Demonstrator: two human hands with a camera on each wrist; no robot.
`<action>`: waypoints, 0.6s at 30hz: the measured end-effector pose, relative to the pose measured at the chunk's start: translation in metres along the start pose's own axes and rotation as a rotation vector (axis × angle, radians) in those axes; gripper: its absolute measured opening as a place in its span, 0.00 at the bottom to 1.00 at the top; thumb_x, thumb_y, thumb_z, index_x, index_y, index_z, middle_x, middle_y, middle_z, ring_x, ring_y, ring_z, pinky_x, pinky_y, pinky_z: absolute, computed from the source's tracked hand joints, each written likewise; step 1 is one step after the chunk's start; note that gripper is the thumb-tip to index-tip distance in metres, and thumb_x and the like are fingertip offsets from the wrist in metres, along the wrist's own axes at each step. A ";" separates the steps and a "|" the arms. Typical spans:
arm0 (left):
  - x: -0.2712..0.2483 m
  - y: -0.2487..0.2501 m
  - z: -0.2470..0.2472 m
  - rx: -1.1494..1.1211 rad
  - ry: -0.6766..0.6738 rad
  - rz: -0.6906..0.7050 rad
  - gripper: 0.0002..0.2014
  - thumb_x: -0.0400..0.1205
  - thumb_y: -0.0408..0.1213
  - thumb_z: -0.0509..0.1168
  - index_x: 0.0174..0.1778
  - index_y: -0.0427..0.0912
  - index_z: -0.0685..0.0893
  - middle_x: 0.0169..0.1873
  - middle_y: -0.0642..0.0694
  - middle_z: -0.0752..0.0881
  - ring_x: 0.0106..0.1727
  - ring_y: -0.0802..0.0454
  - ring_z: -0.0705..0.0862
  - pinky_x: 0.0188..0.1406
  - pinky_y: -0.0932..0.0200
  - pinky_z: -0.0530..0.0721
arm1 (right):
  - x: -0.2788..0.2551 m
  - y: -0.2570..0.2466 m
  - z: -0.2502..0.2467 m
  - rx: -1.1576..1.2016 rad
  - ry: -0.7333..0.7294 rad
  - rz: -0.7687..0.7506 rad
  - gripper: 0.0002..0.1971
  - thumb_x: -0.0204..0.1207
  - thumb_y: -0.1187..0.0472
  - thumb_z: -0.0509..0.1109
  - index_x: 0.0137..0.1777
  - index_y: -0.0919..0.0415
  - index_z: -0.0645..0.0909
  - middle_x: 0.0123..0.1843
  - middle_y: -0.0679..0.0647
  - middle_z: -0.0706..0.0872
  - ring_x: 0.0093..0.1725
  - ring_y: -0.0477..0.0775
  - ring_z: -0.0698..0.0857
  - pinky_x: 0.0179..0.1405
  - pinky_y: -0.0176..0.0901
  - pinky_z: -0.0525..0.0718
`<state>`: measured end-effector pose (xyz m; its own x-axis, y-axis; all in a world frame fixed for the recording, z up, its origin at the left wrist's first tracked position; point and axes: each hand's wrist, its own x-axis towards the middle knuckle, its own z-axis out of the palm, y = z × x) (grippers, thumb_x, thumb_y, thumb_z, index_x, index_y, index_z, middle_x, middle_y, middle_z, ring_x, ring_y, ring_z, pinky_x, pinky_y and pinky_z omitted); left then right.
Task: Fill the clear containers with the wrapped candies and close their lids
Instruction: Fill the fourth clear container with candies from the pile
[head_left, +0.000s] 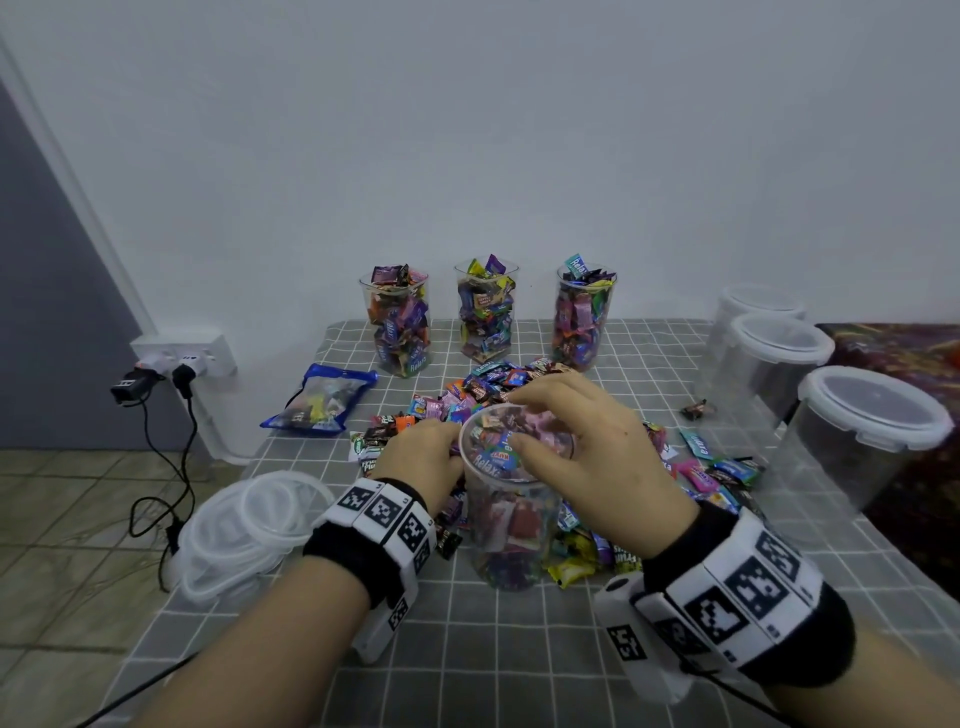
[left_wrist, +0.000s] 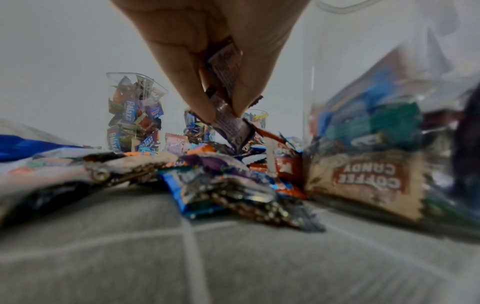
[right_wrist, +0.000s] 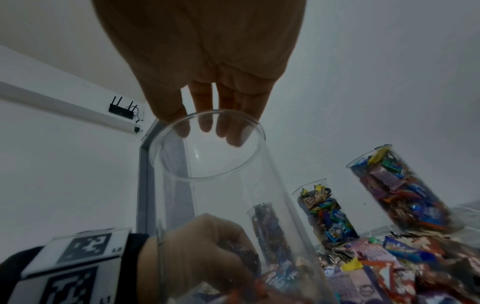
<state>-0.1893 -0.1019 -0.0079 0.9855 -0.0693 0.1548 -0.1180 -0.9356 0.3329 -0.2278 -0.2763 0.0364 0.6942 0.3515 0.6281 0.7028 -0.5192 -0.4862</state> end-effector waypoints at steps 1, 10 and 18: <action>0.000 0.000 0.000 0.000 0.002 0.002 0.09 0.83 0.38 0.59 0.50 0.41 0.84 0.50 0.43 0.84 0.52 0.44 0.82 0.50 0.54 0.78 | -0.002 0.001 0.000 0.015 0.024 0.006 0.20 0.72 0.49 0.64 0.59 0.60 0.83 0.54 0.45 0.81 0.55 0.40 0.78 0.55 0.34 0.77; 0.003 -0.004 0.004 0.014 -0.004 0.007 0.09 0.82 0.42 0.62 0.50 0.43 0.84 0.48 0.46 0.83 0.52 0.46 0.82 0.50 0.55 0.78 | -0.015 0.015 -0.003 0.437 -0.335 0.459 0.50 0.57 0.45 0.81 0.77 0.40 0.55 0.67 0.33 0.70 0.66 0.29 0.72 0.67 0.23 0.70; 0.005 -0.007 0.006 0.041 0.029 -0.003 0.09 0.82 0.42 0.62 0.51 0.44 0.85 0.50 0.46 0.84 0.52 0.46 0.82 0.45 0.59 0.73 | -0.018 0.014 0.002 0.476 -0.312 0.469 0.39 0.56 0.43 0.78 0.64 0.32 0.59 0.66 0.33 0.74 0.69 0.31 0.72 0.67 0.29 0.71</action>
<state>-0.1831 -0.0975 -0.0151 0.9819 -0.0575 0.1806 -0.1099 -0.9491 0.2952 -0.2299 -0.2885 0.0169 0.9004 0.4178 0.1217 0.2633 -0.3004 -0.9167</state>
